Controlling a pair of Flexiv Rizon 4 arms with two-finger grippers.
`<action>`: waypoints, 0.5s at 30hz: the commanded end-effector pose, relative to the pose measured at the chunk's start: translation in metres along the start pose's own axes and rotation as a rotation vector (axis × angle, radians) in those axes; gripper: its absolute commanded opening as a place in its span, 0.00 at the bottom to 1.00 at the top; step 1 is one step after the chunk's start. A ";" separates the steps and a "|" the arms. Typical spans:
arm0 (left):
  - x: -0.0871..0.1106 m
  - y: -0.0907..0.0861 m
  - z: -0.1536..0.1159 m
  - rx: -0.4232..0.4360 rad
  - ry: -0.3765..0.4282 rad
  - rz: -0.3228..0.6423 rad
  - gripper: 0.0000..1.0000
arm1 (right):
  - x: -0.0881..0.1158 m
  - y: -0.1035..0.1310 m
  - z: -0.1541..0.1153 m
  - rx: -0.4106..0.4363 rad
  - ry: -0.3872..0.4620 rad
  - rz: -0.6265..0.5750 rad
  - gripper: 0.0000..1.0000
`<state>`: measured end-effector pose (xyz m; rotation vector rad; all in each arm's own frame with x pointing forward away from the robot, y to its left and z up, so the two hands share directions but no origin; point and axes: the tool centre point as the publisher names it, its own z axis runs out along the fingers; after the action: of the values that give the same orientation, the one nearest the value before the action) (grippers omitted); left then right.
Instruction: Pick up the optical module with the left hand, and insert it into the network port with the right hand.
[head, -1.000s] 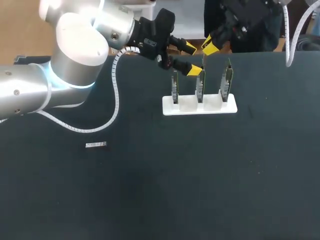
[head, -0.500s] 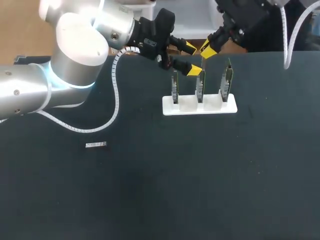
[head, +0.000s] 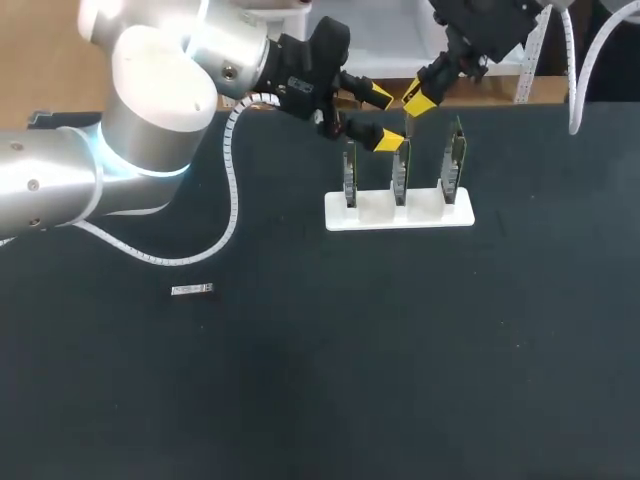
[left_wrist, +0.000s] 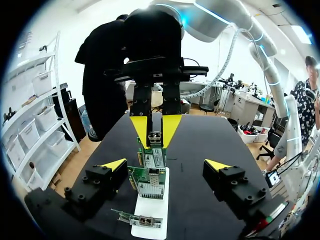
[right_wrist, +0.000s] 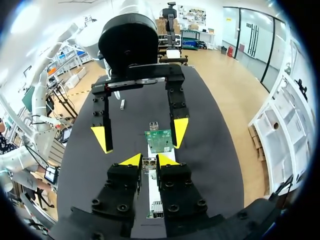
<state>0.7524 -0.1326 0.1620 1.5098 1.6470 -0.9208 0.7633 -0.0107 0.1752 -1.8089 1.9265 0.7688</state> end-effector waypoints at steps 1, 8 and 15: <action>0.000 0.001 0.000 0.003 0.003 0.000 1.00 | -0.002 -0.002 0.003 -0.007 0.009 -0.001 0.00; 0.000 0.001 0.000 0.003 0.003 0.000 1.00 | -0.001 -0.006 0.004 -0.015 0.011 -0.005 0.00; 0.000 0.001 0.000 0.003 0.003 0.000 1.00 | -0.002 -0.009 0.003 -0.016 0.012 -0.012 0.00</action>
<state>0.7524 -0.1326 0.1620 1.5098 1.6469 -0.9208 0.7686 -0.0080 0.1725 -1.8311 1.9216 0.7672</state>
